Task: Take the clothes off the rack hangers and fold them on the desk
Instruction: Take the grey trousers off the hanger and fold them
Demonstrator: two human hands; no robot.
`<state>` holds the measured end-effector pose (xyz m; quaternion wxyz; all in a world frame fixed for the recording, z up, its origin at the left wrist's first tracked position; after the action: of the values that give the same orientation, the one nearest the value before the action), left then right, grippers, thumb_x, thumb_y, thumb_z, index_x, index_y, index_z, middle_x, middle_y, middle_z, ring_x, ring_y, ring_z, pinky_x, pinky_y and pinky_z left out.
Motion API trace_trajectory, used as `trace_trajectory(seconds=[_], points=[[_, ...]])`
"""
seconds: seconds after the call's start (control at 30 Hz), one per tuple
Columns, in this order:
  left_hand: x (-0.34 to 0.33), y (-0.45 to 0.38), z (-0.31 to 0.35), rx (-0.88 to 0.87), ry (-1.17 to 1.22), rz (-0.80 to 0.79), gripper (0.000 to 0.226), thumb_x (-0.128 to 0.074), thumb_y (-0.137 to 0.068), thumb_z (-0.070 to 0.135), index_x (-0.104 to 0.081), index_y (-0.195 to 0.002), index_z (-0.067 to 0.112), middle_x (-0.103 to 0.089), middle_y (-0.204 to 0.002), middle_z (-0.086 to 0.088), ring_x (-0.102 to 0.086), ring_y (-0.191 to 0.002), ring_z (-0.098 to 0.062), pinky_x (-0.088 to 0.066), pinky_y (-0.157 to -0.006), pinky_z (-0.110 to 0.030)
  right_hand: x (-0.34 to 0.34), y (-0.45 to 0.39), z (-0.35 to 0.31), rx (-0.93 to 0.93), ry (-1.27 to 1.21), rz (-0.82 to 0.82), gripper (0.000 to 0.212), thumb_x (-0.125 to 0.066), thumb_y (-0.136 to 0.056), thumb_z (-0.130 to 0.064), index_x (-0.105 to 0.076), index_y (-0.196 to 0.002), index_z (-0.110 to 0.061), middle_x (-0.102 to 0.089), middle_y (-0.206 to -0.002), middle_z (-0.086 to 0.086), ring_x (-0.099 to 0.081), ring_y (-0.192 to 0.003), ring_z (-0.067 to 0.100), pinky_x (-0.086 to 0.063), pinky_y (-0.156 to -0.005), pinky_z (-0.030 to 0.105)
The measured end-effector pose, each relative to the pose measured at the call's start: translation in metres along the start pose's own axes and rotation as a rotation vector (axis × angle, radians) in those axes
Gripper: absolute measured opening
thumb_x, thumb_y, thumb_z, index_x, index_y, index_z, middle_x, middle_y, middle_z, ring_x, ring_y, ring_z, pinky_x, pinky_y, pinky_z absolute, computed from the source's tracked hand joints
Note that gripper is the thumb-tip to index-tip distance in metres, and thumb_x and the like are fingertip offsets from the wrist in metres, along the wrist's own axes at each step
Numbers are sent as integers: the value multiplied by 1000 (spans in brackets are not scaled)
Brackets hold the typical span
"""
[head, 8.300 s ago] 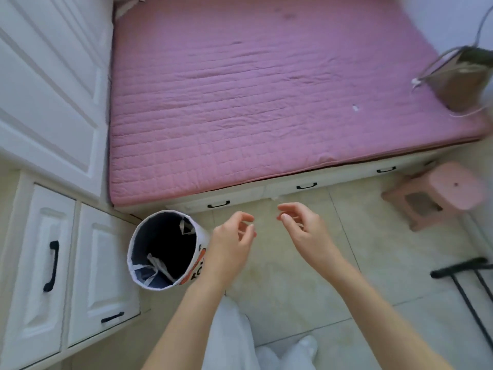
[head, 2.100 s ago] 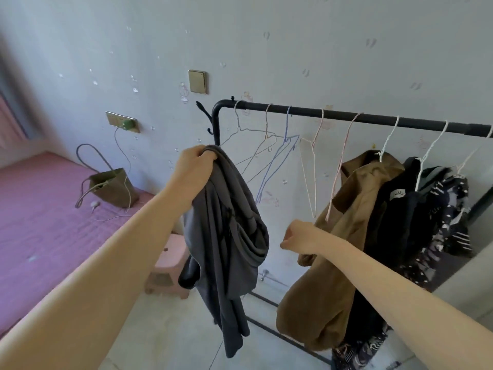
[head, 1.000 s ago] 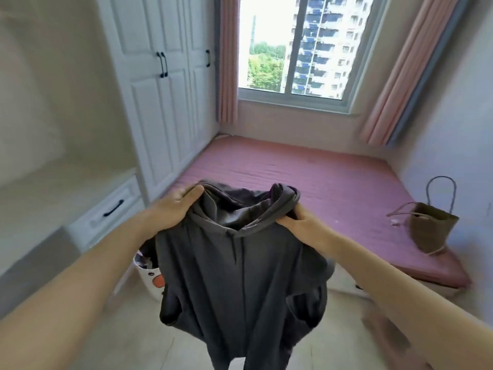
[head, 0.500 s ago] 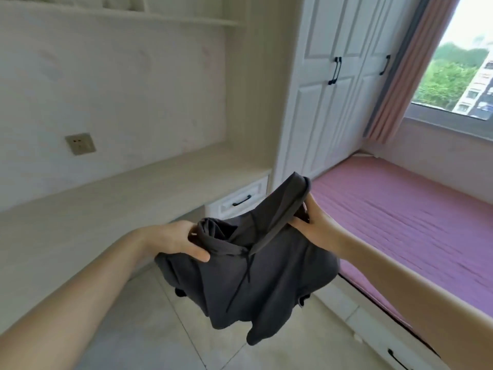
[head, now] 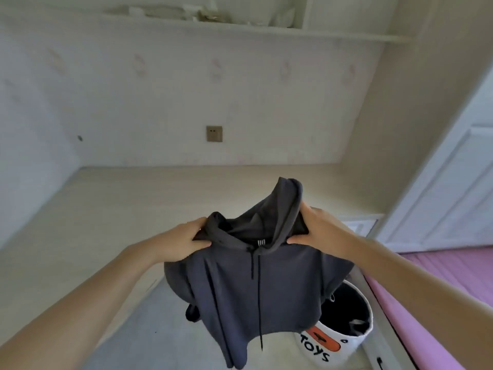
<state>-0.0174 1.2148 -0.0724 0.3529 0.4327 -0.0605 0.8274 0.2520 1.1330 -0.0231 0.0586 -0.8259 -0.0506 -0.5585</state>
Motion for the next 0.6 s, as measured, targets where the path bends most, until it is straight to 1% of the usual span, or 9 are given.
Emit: trace_trajectory(seconds=[0.07, 0.17, 0.23, 0.27, 0.33, 0.4, 0.47, 0.53, 0.6], points=[[15, 14, -9, 18, -30, 148, 16, -53, -98, 33, -48, -113, 27, -63, -111, 7, -60, -102, -12, -48, -93, -36, 3, -18, -9, 87, 27, 77, 70, -71, -85, -34, -28, -139, -23, -57, -111, -3, -58, -99, 24, -39, -75, 26], [39, 37, -25, 66, -18, 208, 26, -67, -88, 43, -50, -100, 26, -65, -98, 10, -62, -91, -9, -50, -86, -31, 5, -43, -25, 150, 31, 114, 54, -69, -87, -37, -40, -128, -16, -52, -93, -13, -57, -87, 22, -37, -72, 25], [58, 55, -40, 135, -66, 191, 40, -76, -73, 54, -58, -95, 26, -66, -92, 11, -62, -87, -6, -51, -80, -28, 1, -63, -38, 177, 13, 81, 57, -68, -86, -42, -40, -128, -17, -51, -90, -17, -55, -83, 18, -36, -71, 24], [66, 62, -48, 174, -108, 169, 42, -77, -66, 57, -62, -90, 27, -67, -88, 13, -63, -84, -5, -52, -76, -27, -2, -72, -44, 194, 9, 66, 61, -69, -85, -44, -38, -131, -18, -57, -97, -12, -58, -89, 20, -37, -73, 24], [83, 75, -68, 257, -147, 122, 30, -80, -64, 51, -66, -79, 30, -69, -79, 15, -65, -77, -2, -51, -67, -23, -9, -94, -61, 232, 2, 33, 73, -71, -83, -44, -31, -138, -18, -61, -116, 1, -58, -104, 26, -37, -76, 25], [104, 86, -92, 329, -143, 118, 16, -80, -70, 38, -68, -73, 27, -70, -71, 14, -66, -71, -4, -50, -62, -21, -16, -120, -82, 263, -30, 4, 79, -71, -84, -40, -26, -143, -15, -58, -126, 6, -56, -112, 28, -36, -79, 25], [129, 94, -111, 368, -127, 173, 17, -79, -74, 33, -68, -69, 20, -68, -66, 10, -63, -65, -8, -48, -62, -24, -20, -144, -103, 292, -69, -7, 79, -72, -84, -36, -25, -144, -14, -56, -129, 6, -54, -116, 29, -39, -82, 26], [158, 101, -137, 395, -85, 286, 25, -78, -79, 32, -66, -69, 11, -63, -64, 6, -57, -61, -9, -43, -61, -24, -24, -178, -125, 324, -112, 6, 79, -73, -84, -34, -25, -143, -15, -56, -130, 6, -54, -117, 27, -42, -88, 28], [186, 106, -165, 413, -10, 393, 31, -76, -82, 34, -65, -73, 7, -60, -65, 3, -54, -61, -10, -40, -63, -25, -26, -211, -145, 352, -146, 29, 86, -73, -84, -33, -18, -147, -17, -57, -128, 4, -55, -114, 26, -42, -87, 26]])
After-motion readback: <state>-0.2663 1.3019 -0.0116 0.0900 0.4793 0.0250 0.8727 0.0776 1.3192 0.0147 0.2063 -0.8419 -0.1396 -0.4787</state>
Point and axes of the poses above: each hand's wrist, its own y-axis away from the middle knuckle, its own x-axis out of the back of the hand, z = x × y, the point moved 5 cm from there along -y, towards the middle knuckle
